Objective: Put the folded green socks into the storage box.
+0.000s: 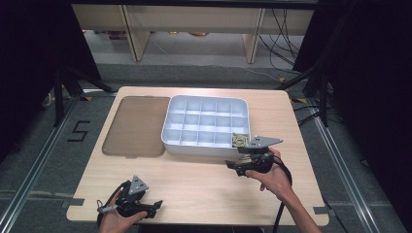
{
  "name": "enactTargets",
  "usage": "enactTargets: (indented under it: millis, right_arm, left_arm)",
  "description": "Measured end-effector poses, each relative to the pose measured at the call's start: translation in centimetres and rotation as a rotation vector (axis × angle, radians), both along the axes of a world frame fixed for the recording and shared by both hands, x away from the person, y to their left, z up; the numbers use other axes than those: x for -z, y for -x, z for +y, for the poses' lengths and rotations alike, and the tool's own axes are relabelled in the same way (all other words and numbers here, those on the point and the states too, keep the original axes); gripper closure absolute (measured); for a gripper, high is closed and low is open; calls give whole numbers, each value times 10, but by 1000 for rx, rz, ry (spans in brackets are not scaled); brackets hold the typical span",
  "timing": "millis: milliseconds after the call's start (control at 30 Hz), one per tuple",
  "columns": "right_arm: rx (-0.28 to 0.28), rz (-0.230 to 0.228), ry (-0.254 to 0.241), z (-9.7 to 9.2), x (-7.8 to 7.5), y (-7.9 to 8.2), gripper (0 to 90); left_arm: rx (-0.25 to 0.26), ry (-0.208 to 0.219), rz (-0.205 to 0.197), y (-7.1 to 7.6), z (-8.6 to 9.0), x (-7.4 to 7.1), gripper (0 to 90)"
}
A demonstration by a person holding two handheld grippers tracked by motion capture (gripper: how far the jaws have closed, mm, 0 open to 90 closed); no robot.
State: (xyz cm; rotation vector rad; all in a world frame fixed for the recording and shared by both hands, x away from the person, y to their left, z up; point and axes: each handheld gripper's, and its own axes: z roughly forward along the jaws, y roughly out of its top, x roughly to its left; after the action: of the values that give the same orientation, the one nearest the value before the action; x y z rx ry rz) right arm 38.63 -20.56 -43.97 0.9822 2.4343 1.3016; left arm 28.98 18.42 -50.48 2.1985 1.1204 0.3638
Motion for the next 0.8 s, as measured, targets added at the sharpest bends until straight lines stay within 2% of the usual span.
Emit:
enactTargets:
  millis: [67,133,167,200,233,367,400,467,533,567,600,700,733,800]
  right_arm:
    - [2,0,-1,0,2,3,258]
    - [-6,-1,1,-2,4,4,257]
    - [1,17,0,-2,4,6,257]
    - [-2,10,13,-3,4,6,257]
    - [9,25,-2,-2,4,9,256]
    - [-9,-2,12,-4,7,10,250]
    - [-11,5,15,-4,8,11,247]
    - [-28,7,16,-4,10,11,237]
    - [-34,-8,26,-5,11,13,234]
    - [-4,23,8,-4,12,17,233]
    - [-27,11,18,-5,13,16,228]
    - [-38,15,21,-5,15,19,214]
    - [-21,15,20,-5,16,21,208]
    - [-24,15,21,-6,17,23,203]
  left_arm:
    - [16,-14,-1,0,0,-1,179]
    - [10,-4,7,0,0,0,178]
    - [9,-5,5,0,0,0,178]
    - [10,-5,6,0,0,0,178]
    - [8,-3,7,0,0,0,178]
    - [15,-10,-2,-1,-1,-1,178]
    - [10,1,7,-1,-2,0,178]
    - [21,-13,-3,-1,-1,-1,178]
    - [14,-8,-3,0,-1,-1,179]
    - [7,0,3,0,-2,-1,178]
    - [9,2,0,0,-2,-1,178]
    - [-1,-1,-7,0,-2,0,178]
    - [5,3,-2,0,-2,-1,178]
    - [15,-4,4,0,-2,-1,178]
